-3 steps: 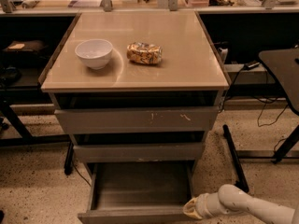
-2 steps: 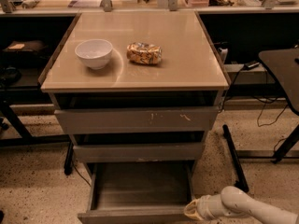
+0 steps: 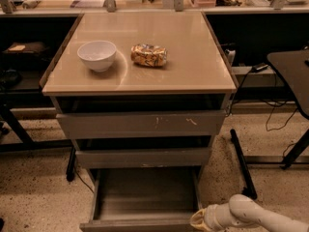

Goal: Close bottom drawer

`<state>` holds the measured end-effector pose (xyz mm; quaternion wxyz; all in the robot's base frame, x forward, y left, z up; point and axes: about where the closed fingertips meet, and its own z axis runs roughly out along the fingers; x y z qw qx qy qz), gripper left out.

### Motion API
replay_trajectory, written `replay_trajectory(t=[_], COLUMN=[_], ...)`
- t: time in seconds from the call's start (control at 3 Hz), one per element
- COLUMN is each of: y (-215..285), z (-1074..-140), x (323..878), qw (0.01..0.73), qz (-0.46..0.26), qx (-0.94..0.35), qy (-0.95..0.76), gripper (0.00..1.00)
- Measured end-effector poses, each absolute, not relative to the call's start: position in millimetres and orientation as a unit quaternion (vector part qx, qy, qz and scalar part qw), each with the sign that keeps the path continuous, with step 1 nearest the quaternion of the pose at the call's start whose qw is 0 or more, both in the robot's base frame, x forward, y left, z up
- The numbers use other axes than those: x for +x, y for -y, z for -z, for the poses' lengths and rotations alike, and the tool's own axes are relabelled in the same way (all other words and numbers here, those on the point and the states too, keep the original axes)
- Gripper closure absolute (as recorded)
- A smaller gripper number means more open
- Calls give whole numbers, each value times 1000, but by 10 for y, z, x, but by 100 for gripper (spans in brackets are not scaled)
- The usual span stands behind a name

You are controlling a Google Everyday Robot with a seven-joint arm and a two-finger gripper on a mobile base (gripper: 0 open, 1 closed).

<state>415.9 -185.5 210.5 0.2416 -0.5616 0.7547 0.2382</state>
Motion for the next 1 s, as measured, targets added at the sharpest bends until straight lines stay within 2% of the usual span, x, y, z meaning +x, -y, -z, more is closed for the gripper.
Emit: replay_trajectory(t=[0.33, 1.0], y=[1863, 1788], z=[-2107, -2183], x=[3900, 3825], qw=[237, 264], qz=[-244, -235], qx=[-573, -578], qy=[-746, -736], gripper=[100, 100])
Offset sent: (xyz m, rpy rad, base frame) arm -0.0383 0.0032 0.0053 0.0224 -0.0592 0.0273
